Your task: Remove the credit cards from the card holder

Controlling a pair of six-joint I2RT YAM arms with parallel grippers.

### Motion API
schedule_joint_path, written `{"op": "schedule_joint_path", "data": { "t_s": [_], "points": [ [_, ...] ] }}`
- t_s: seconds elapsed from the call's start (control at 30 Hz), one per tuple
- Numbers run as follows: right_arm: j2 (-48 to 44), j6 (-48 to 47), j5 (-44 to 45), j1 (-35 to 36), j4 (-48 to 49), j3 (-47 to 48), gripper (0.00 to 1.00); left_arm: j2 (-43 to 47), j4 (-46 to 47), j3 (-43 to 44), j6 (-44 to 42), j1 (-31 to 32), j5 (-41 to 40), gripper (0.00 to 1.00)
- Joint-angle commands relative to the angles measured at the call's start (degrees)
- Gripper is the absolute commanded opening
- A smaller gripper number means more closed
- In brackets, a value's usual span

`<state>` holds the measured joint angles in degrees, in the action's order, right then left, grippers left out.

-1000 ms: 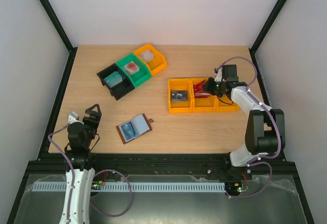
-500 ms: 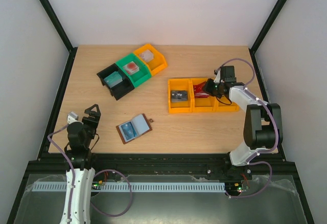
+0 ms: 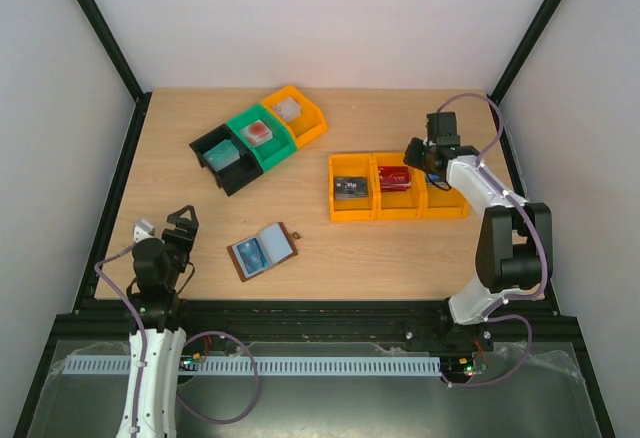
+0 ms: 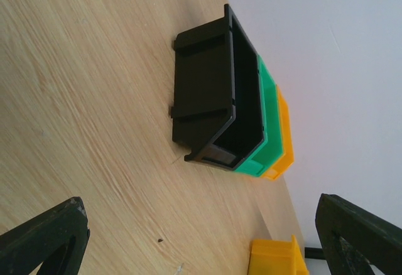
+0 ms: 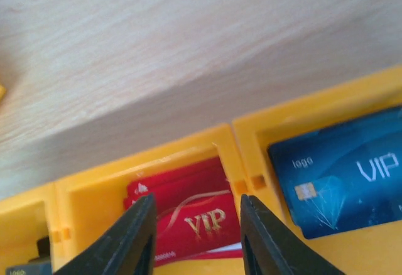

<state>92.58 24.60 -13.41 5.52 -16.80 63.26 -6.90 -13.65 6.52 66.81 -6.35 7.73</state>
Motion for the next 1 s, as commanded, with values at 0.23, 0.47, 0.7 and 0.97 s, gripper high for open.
{"op": "schedule_joint_path", "data": {
  "t_s": [0.23,0.47,0.7,0.97],
  "points": [
    [-3.48,-5.64,4.09,28.93,-7.78,8.54,0.43,-13.05,0.3,-0.46,0.35,10.23,4.87,0.99],
    [6.62,-2.3,-3.39,43.35,-6.68,8.18,0.6,-23.28,2.35,-0.52,0.16,19.5,4.63,0.99],
    [16.9,-4.12,-9.96,47.64,-6.93,9.76,0.68,-27.18,5.75,-0.86,0.42,21.57,4.57,0.97],
    [21.32,0.43,-23.92,47.68,1.04,7.97,0.66,-29.71,8.8,-1.24,1.05,23.57,4.44,0.91]
  ]
}}
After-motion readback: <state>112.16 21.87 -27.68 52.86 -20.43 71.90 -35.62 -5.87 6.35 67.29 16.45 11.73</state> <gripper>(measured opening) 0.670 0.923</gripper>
